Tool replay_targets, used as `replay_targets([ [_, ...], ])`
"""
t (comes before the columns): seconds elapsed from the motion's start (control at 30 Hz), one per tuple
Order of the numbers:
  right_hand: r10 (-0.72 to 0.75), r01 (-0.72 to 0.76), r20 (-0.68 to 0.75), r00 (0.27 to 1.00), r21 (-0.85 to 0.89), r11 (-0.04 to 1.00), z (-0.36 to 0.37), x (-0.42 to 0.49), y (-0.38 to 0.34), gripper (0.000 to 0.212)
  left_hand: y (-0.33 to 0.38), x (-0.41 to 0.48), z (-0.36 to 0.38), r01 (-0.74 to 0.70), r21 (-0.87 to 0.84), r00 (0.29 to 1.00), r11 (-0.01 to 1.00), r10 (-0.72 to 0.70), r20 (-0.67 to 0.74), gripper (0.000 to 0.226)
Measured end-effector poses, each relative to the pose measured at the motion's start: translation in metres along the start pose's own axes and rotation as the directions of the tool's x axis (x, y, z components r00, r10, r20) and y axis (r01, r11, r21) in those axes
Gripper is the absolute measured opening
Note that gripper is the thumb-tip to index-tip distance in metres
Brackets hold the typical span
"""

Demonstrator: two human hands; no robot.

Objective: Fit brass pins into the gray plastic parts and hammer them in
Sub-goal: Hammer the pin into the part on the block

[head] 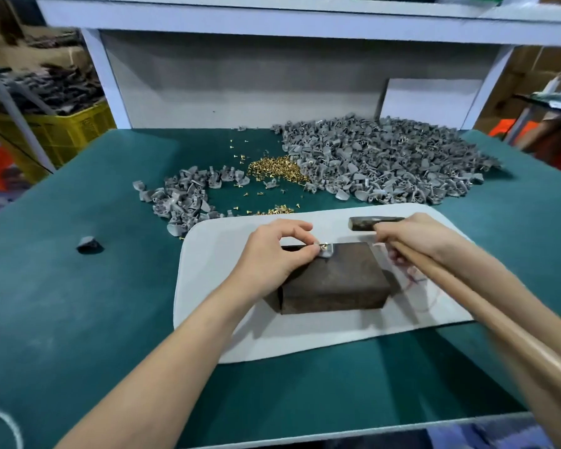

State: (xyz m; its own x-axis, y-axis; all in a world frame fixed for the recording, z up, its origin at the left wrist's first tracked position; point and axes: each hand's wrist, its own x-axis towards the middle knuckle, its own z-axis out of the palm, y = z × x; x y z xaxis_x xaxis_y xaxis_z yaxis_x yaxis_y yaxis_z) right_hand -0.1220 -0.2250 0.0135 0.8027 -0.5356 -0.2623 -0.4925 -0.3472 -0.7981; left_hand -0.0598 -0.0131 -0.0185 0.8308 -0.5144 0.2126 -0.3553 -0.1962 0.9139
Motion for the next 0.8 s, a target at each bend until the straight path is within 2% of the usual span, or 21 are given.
replay_targets([
  [0.07, -0.067, 0.070, -0.028, 0.997, 0.130, 0.989, -0.007, -0.016, -0.007, 0.005, 0.000, 0.000, 0.001, 0.037, -0.060, 0.999, 0.998, -0.035, 0.031, 0.015],
  [0.13, -0.167, 0.176, -0.061, 0.984, 0.179, 0.968, -0.012, -0.033, -0.017, 0.015, 0.002, 0.000, 0.001, 0.060, -0.107, 0.997, 0.992, -0.054, 0.057, 0.019],
  [0.23, -0.250, 0.239, 0.063, 0.966, 0.139, 0.961, -0.010, -0.060, -0.037, 0.011, 0.004, 0.000, 0.003, 0.064, -0.130, 0.996, 0.989, -0.055, 0.071, 0.020],
  [0.3, -0.267, 0.263, 0.112, 0.957, 0.050, 0.963, 0.000, -0.074, -0.046, 0.026, 0.004, -0.001, 0.003, 0.054, -0.129, 0.996, 0.990, -0.045, 0.072, 0.019],
  [0.4, -0.227, 0.232, 0.148, 0.963, -0.023, 0.972, 0.015, -0.085, -0.053, 0.033, 0.003, 0.000, 0.003, 0.051, -0.122, 0.995, 0.991, -0.040, 0.095, 0.018],
  [0.57, -0.085, 0.101, 0.208, 0.974, -0.066, 0.993, 0.018, -0.085, -0.060, 0.031, 0.001, 0.001, 0.003, 0.084, -0.135, 0.991, 0.987, -0.069, 0.111, 0.018],
  [0.8, -0.036, 0.087, 0.265, 0.964, -0.184, 0.979, 0.025, -0.084, -0.060, 0.032, 0.003, 0.001, 0.002, 0.125, -0.163, 0.986, 0.979, -0.104, 0.131, 0.018],
])
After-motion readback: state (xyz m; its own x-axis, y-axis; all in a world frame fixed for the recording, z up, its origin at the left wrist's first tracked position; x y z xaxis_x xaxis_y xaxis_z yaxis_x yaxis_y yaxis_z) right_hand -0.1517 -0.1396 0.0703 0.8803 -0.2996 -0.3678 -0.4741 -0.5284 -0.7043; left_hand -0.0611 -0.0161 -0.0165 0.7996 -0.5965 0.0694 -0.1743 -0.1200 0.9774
